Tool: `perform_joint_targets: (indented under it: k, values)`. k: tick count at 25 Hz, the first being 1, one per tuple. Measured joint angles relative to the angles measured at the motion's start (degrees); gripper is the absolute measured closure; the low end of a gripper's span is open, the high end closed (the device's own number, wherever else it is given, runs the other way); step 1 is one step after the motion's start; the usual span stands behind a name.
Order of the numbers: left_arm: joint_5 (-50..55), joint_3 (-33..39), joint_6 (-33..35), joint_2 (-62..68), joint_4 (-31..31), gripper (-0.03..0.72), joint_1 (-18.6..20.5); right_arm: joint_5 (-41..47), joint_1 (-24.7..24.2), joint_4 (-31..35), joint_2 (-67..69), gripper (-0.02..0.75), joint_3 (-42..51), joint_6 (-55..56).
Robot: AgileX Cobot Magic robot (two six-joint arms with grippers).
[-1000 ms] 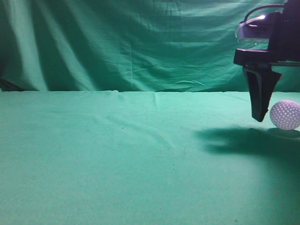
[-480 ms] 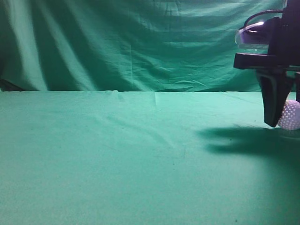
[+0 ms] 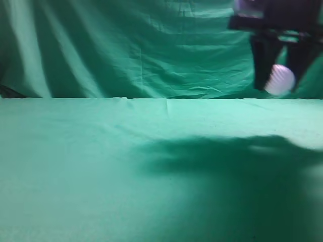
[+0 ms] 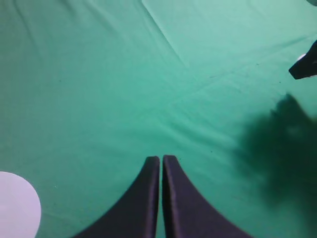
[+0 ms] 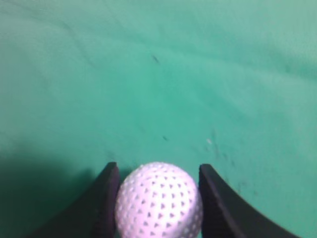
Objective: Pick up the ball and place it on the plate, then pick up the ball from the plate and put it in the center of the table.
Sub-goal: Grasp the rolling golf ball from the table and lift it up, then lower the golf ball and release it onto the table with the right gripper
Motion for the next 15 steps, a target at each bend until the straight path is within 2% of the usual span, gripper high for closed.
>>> perform_joint_targets:
  k: [4,15]
  values:
    - [-3.67,4.07,0.0,-5.31,0.0,0.688,0.0,2.01,4.69,0.36,0.0,0.416,-8.01,-1.92]
    - [-11.39,23.71,0.0,-26.67,0.0,0.688,0.0,4.18,17.09,0.49,7.85,0.416,-24.36,-3.49]
